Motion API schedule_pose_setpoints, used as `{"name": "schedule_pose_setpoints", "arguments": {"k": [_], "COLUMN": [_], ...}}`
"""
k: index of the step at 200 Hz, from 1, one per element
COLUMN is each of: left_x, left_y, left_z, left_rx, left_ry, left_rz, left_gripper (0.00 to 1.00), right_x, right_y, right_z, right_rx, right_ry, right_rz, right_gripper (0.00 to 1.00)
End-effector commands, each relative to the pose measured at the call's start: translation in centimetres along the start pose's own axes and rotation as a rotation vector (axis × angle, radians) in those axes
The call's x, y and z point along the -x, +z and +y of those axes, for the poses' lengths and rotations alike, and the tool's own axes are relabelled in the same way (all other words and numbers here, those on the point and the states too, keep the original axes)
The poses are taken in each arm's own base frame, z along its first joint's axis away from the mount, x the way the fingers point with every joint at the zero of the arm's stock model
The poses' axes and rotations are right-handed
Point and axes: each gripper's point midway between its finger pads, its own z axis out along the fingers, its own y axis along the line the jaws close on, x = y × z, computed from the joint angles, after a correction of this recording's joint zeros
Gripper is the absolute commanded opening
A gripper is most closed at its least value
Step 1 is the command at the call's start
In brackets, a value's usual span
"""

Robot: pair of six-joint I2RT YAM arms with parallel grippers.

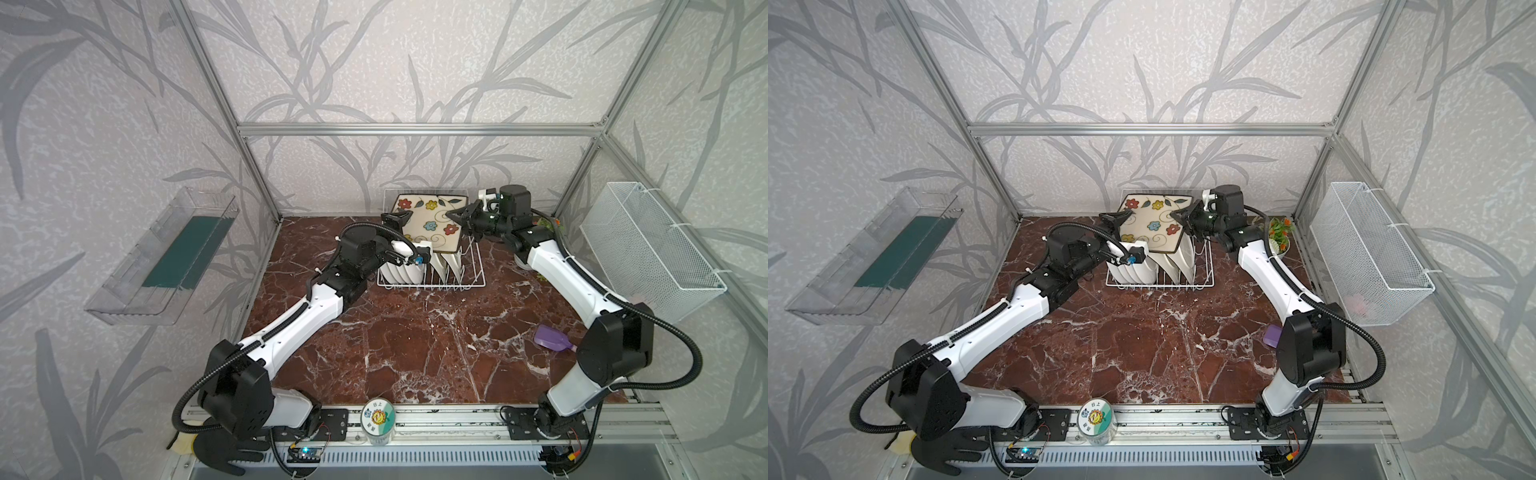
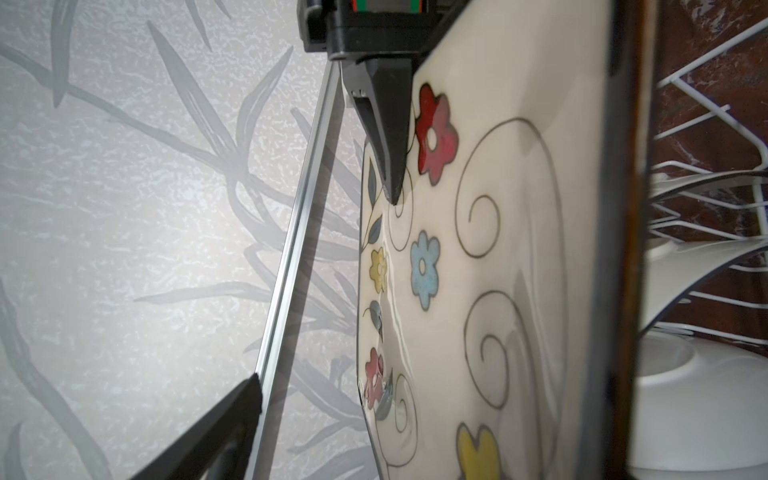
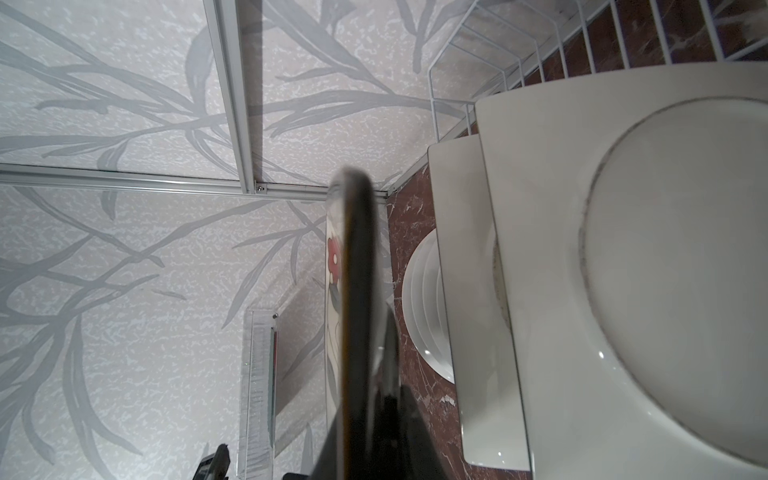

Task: Unload the plates from the dish rack

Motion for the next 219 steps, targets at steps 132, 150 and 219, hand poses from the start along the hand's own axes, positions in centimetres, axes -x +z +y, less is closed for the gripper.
{"name": "schedule_pose_setpoints", "arguments": {"k": [132,150,219], "left_x": [0.0,-0.3,-1.6], "left_y": [-1.3,-1.5,-3.4], "left_z": [3.9,3.7,4.0], "left_rx": [0.127,0.129,0.138], "left_ry": [-0.044,-0.057,-0.153], "left_rz": [0.017,0.031,0.077], "left_gripper": [0.99,0.99,0.99], "right_x": [4.5,5.0,6.7], "right_y": [-6.9,-7.6,-10.4], "right_z": [9.8,10.5,11.0], "right_rx": [0.304,0.321,0.332], "right_ry": [-0.146,-0.160,-0.246], "right_rz": [-0.218,-0.235,-0.267], "right_gripper": [0.00,0.00,0.00]}}
